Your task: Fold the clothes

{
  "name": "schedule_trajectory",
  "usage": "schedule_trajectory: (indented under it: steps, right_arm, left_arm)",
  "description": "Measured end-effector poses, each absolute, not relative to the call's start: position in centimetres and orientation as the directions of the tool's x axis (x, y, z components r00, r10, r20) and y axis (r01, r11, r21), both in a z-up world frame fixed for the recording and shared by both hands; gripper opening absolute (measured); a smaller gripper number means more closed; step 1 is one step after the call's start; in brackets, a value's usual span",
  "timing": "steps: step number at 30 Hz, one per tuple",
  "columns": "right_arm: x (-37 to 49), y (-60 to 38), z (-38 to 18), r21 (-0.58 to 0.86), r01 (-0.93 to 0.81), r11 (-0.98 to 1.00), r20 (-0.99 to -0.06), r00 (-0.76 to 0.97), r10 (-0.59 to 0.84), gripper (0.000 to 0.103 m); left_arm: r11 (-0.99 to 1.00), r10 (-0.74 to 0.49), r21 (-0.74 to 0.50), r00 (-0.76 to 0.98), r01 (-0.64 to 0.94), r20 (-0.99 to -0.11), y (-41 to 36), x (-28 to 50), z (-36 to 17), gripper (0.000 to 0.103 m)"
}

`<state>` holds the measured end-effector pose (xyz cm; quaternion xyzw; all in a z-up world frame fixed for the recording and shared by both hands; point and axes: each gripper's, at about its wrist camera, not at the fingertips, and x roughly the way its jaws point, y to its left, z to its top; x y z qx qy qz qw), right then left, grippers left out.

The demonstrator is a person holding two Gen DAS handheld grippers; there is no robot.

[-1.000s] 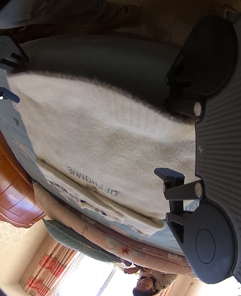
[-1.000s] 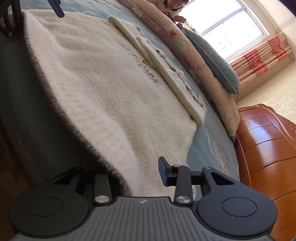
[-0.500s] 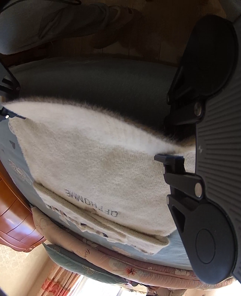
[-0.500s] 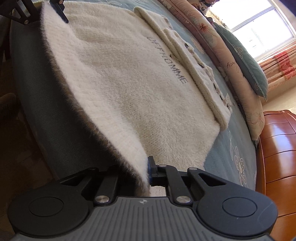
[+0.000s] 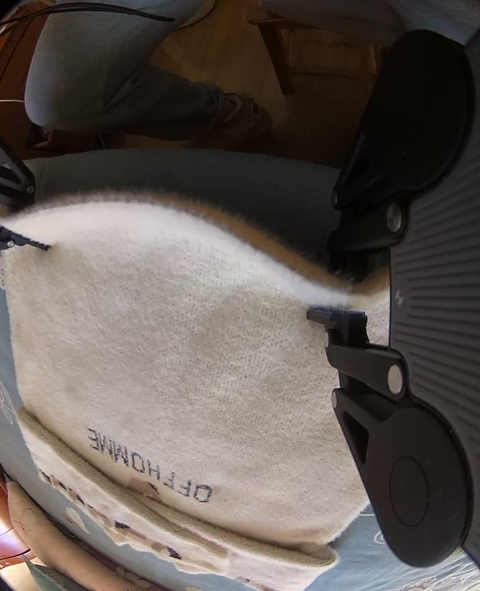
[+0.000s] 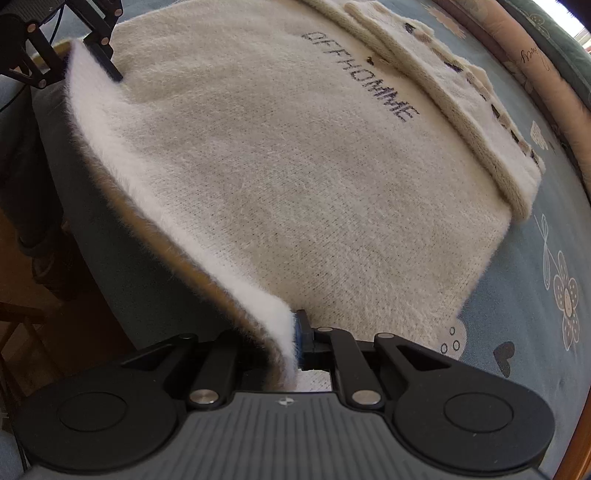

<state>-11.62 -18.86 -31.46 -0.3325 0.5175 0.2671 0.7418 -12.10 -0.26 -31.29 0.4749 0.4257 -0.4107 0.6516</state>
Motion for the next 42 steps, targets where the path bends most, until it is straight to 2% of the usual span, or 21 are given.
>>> schedule_trajectory:
  steps: [4,8,13,18,21,31,42]
  right_arm:
    - [-11.1,-18.2,-31.4,-0.211,-0.788,0.578,-0.961,0.274,0.023,0.011]
    - [-9.6,-18.0,-31.2,-0.149,-0.782,0.605,-0.981,0.194,0.009,0.011]
    - [-8.1,-17.5,-31.2,-0.097,-0.772,0.628,-0.994,0.112,-0.017,0.011]
    - [-6.6,-18.4,-30.7,0.001,-0.738,0.675,-0.999,0.024,0.028,0.010]
    - [-5.9,-19.1,-29.5,0.057,-0.724,0.687,-0.997,-0.009,0.073,0.008]
    - [-3.1,-20.1,-25.0,0.069,-0.736,0.674,-0.991,0.026,0.129,0.008]
    - [2.7,-19.4,-22.3,-0.022,-0.645,0.764,-0.998,0.062,0.023,0.008]
  left_arm:
    - [0.237,-0.088,0.220,0.246,0.946,-0.965,-1.0,-11.0,-31.1,0.009]
    - [0.265,-0.047,0.171,0.190,0.949,-0.981,-1.8,-10.0,-31.0,0.008]
    - [0.317,0.068,0.178,0.165,0.931,-0.984,-3.7,-9.5,-31.4,0.008]
    - [0.404,0.169,0.191,0.132,0.895,-0.977,-4.9,-8.5,-31.1,0.008]
    - [0.438,0.185,0.202,0.132,0.876,-0.974,-5.1,-8.1,-30.0,0.006]
    - [0.561,0.111,0.225,0.197,0.797,-0.974,-3.5,-3.6,-24.5,0.006]
    - [0.589,-0.017,0.183,0.238,0.787,-0.971,-1.0,2.6,-22.9,0.006]
